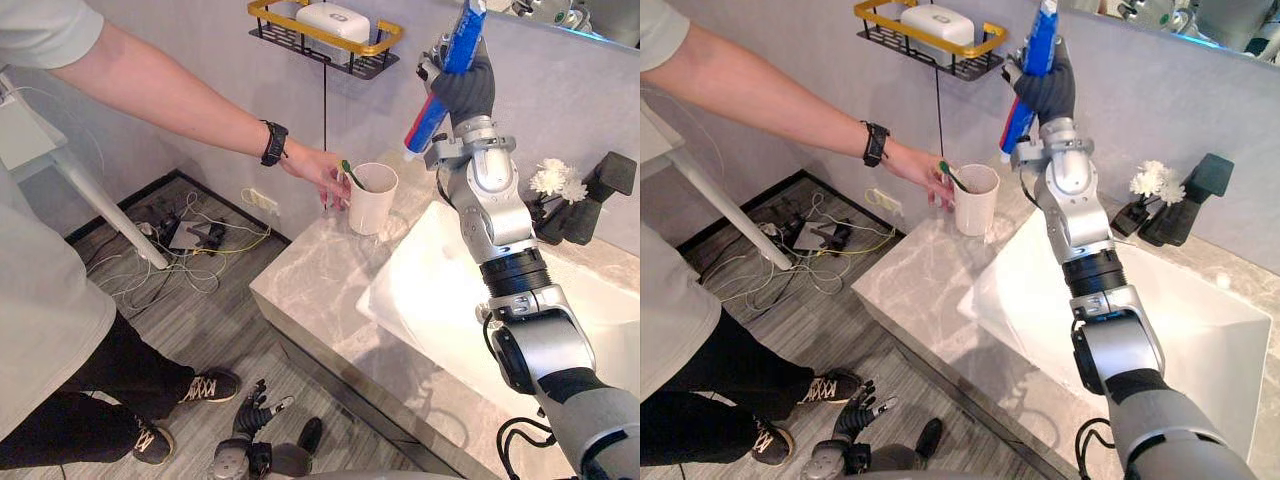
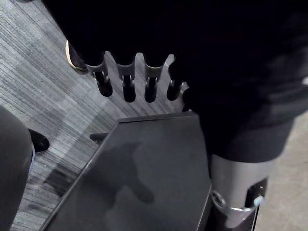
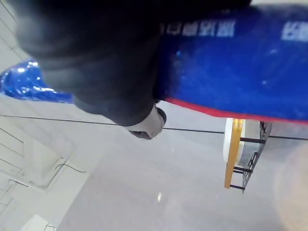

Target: Organize washtable

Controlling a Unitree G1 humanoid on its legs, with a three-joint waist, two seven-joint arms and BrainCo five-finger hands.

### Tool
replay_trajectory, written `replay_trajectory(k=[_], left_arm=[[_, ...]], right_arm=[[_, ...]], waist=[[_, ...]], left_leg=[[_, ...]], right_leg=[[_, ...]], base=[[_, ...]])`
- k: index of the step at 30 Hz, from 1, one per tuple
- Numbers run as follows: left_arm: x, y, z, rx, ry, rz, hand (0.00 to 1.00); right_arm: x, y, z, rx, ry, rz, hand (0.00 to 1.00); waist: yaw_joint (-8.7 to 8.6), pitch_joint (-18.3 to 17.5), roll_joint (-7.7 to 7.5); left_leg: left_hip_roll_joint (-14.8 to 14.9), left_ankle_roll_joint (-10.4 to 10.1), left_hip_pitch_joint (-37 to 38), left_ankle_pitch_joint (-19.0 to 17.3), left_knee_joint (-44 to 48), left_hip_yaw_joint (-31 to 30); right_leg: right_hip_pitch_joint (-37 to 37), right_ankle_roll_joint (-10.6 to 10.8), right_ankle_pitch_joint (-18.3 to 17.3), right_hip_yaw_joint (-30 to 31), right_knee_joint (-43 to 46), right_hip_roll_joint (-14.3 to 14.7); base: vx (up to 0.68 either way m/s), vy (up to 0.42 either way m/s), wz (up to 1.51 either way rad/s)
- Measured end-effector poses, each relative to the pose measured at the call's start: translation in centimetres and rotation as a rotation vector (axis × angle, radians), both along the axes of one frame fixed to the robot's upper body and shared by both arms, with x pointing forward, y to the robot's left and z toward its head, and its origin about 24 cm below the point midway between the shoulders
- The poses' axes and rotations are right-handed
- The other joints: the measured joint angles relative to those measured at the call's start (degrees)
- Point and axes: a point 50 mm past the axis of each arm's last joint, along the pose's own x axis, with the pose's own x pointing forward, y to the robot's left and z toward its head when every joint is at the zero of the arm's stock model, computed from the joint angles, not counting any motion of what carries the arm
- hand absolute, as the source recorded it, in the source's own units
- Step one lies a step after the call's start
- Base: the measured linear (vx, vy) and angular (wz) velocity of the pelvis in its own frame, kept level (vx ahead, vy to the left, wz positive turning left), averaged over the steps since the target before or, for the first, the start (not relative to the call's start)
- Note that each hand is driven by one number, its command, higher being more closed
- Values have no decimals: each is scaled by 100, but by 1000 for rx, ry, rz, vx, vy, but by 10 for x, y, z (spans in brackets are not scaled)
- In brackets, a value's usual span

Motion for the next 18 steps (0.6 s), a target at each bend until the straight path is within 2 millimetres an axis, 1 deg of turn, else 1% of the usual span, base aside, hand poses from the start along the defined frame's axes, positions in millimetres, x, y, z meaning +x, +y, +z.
replay_trajectory(k=[9, 18], left_arm=[[0, 0, 0, -7, 0, 6, 0], [0, 0, 0, -15, 1, 15, 0]], right_arm=[[0, 4, -1, 8, 4, 13, 100], [2, 16, -9, -3, 33, 42, 100]], waist=[[3, 6, 3], [3, 17, 8]], left_leg=[[6, 0, 9, -1, -7, 20], [10, 0, 16, -1, -6, 28]], right_leg=[[-2, -3, -2, 20, 15, -1], [-1, -4, -2, 27, 23, -2]], base=[[-3, 0, 0], [0, 0, 0]])
